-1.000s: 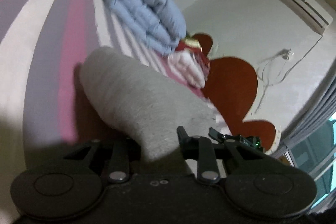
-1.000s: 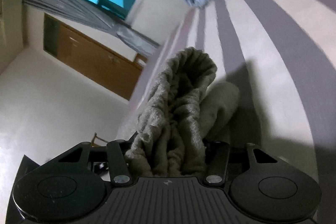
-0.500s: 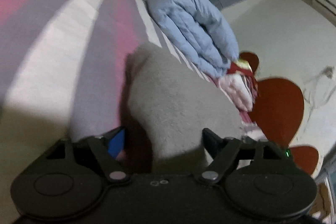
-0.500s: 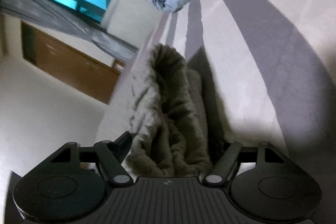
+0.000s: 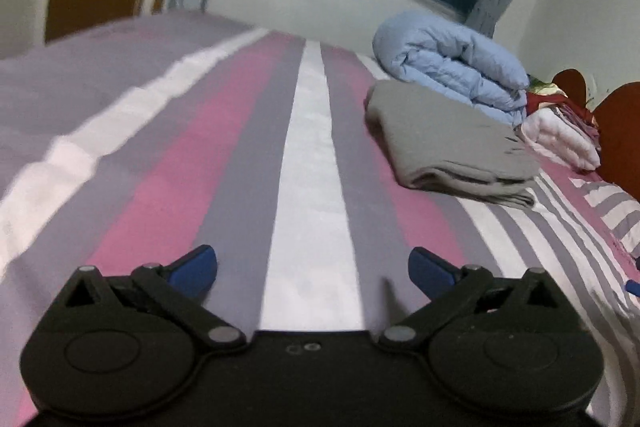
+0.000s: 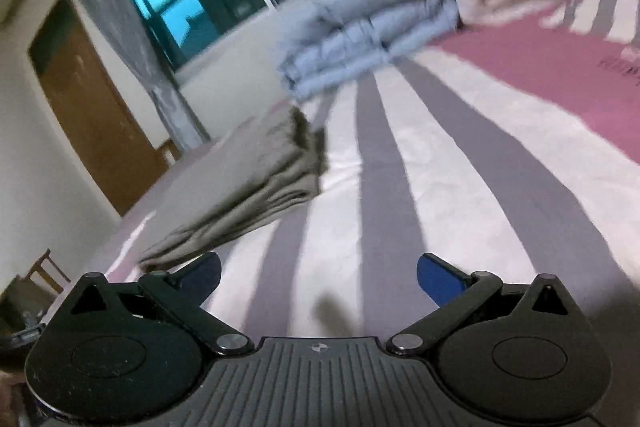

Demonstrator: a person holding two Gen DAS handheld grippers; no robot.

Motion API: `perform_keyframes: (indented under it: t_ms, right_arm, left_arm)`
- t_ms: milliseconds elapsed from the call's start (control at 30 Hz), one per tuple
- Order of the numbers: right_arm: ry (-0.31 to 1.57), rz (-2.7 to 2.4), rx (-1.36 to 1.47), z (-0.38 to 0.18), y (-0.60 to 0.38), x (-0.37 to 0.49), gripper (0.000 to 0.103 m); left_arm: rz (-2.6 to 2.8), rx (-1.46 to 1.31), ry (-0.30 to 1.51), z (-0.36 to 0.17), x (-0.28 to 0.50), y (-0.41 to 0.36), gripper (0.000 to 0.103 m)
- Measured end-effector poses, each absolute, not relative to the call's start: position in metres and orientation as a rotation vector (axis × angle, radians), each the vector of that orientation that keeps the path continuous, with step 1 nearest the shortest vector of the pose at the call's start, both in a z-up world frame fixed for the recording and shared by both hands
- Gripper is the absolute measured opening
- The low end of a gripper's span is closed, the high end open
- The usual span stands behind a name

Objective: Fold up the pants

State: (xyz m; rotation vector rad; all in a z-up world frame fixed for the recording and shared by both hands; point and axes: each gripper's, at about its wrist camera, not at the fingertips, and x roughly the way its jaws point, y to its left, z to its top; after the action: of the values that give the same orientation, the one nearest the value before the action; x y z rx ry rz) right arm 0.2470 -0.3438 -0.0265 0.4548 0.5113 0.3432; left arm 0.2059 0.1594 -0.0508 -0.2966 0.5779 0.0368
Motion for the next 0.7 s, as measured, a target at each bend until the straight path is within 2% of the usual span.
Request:
perform_keyframes:
  t_ms: [200, 367, 567, 700]
  right_arm:
    - [0.414, 0.316, 0.387, 0.013, -0.311, 0.165, 0.103]
    - [0.336, 0.331, 0.261, 0.029, -0.279, 0.097, 0.103]
    - [0.347, 0.331, 0.21, 0.028, -0.265, 0.055, 0.103]
    - [0.342, 0.335, 0.183, 0.029, -0.26, 0.036, 0.103]
  left_arm:
    - [0.026, -0.308, 0.424, -0.006, 0.149, 0.116, 0.097]
    - [-0.022, -0.242, 0.341, 0.0, 0.103, 0.061, 0.097]
    - [-0.133, -0.166, 0.369, -0.002, 0.067, 0.014, 0.097]
    - [-0.096, -0.148, 0.352, -0.004, 0.05, 0.011, 0.097]
